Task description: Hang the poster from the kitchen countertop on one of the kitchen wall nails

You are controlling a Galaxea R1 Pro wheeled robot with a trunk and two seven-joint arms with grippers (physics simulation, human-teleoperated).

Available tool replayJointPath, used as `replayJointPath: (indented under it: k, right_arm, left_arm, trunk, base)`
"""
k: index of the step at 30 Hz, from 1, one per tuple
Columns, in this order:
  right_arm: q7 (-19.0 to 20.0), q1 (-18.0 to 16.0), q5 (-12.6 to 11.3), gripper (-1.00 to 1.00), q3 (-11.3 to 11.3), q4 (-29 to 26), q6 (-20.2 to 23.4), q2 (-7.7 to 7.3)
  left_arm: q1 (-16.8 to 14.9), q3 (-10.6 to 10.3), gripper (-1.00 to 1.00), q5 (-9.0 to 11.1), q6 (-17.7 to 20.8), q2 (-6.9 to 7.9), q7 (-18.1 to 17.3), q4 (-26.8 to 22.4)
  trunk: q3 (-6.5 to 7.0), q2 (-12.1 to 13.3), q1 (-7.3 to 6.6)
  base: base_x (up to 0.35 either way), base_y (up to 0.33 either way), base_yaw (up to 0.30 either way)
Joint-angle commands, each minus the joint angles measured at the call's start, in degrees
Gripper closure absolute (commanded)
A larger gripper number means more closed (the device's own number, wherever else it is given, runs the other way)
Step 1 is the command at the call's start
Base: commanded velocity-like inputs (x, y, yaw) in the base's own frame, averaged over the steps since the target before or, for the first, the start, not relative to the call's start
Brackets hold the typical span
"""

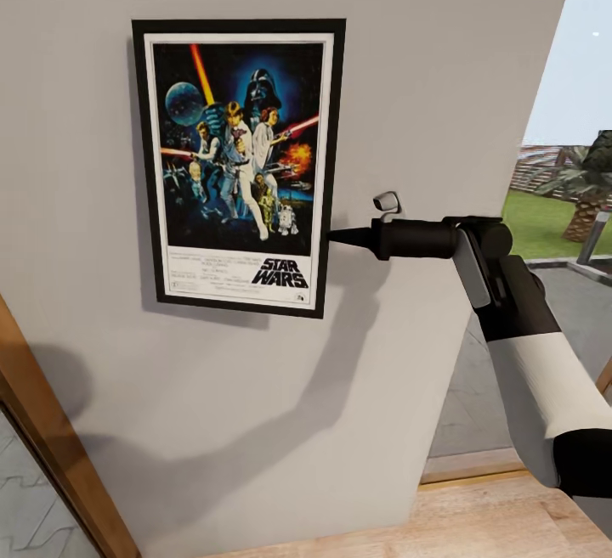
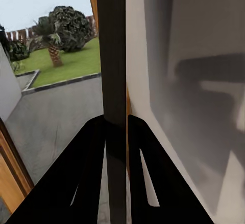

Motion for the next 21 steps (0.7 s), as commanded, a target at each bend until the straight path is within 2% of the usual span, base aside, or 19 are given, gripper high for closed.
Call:
replayJointPath:
  k: [1, 21]
  right_arm:
    - [0.0, 0.0, -0.4, 1.00, 0.1, 0.0, 0.5, -0.05]
    - [0.0, 0.0, -0.4, 1.00, 0.1, 0.0, 0.5, -0.05]
  left_arm:
    - [0.0, 0.0, -1.00, 0.0, -0.1, -0.01, 0.0, 0.0]
    - [0.0, 0.0, -1.00, 0.0, -0.1, -0.01, 0.0, -0.1]
  trunk:
    - [-0.02, 0.0, 0.02]
    - [-0.02, 0.0, 0.02]
  base:
    - [0.000, 0.000, 0.000]
    - [0.000, 0.000, 0.000]
